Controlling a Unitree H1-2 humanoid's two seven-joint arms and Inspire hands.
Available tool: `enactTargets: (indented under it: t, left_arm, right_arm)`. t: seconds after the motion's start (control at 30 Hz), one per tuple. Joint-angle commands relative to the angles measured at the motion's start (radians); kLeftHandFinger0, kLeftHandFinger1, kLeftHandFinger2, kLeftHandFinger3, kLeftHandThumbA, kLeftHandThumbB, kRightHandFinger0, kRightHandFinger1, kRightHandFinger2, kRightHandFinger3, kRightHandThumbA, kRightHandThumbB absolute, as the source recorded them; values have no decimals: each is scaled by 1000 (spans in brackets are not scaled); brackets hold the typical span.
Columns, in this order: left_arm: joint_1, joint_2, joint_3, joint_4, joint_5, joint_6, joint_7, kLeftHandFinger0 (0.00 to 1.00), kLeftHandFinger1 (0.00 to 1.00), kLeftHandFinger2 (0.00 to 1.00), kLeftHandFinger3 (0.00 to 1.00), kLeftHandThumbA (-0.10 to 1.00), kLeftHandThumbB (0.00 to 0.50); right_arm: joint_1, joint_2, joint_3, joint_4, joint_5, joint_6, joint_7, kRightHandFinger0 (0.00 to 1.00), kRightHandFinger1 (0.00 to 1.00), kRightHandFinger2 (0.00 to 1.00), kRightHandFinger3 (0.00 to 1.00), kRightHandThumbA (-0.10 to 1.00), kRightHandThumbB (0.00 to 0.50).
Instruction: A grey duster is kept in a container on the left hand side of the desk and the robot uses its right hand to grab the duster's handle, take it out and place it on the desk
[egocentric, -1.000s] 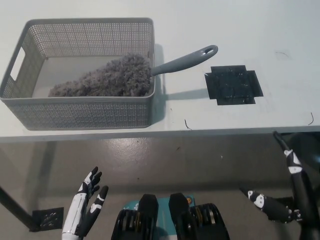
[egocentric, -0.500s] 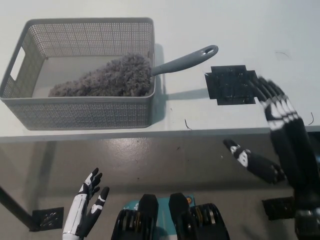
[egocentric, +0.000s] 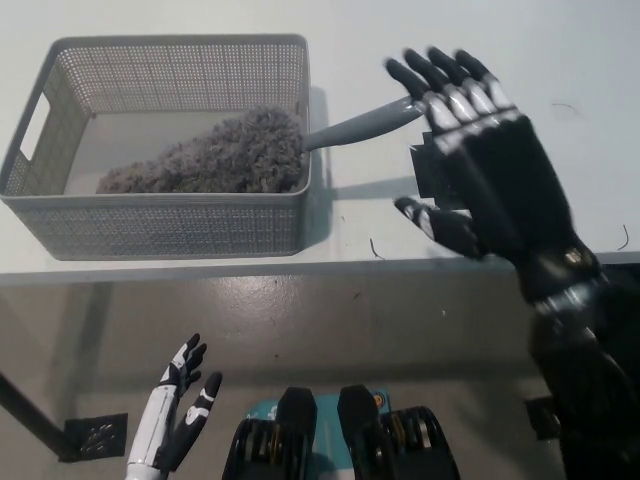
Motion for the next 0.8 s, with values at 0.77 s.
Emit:
enactTargets:
  t: [0.77]
  left_arm:
    - [-38,19,-9,-38,15,-72,-3,1000,1000,1000,1000,776,36]
  right_arm:
    - [-294,65,142,418,-219,298,3,1000,1000,1000,1000,902,500]
